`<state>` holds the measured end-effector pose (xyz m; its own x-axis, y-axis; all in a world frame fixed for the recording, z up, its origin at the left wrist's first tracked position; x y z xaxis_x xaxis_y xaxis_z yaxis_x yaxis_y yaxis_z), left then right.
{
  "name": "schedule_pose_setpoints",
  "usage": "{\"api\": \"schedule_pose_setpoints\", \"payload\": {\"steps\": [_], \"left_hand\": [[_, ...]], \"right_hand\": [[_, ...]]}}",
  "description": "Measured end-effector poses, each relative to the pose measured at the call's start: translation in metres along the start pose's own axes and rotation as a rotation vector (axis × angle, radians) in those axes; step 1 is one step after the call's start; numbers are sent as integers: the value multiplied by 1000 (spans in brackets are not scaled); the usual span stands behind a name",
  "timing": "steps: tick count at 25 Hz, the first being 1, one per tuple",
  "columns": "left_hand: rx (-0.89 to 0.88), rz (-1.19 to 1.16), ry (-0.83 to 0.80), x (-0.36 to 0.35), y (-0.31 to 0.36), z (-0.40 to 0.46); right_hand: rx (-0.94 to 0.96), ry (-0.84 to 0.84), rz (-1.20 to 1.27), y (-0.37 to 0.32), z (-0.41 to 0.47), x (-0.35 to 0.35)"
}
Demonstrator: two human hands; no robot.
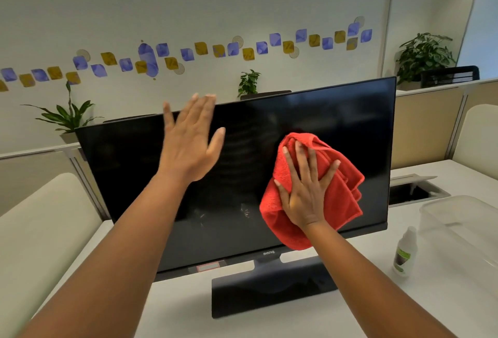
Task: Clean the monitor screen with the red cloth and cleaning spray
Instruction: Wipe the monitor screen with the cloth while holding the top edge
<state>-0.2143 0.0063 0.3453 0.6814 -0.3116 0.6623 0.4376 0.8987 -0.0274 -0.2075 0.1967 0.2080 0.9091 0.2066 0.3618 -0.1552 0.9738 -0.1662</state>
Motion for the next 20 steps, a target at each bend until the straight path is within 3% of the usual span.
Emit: {"api": "schedule_pose_setpoints", "payload": {"steps": [3,6,13,20], "left_hand": [[113,44,-1,12,-39,-16],[108,5,-34,14,-42,-16],[139,-59,2,14,-40,-16],[140,-46,15,12,-34,-17]], "right_hand": [[-118,9,-18,-12,-2,-1],[-51,-21,-16,-49,3,-9],[398,-131,-109,-118,-12,-33],[872,-310,-265,-111,-72,-52]]}}
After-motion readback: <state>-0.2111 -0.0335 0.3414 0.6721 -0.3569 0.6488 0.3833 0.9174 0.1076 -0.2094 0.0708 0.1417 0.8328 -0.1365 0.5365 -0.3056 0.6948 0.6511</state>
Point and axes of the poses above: each hand's wrist, its own z-axis towards the middle knuckle, its own x-axis out of the back of the hand, y = z × x, the point moved 4 cm from there along z, towards the middle knuckle, and after that the axes turned 1 degree about x, right-handed, at the moved point
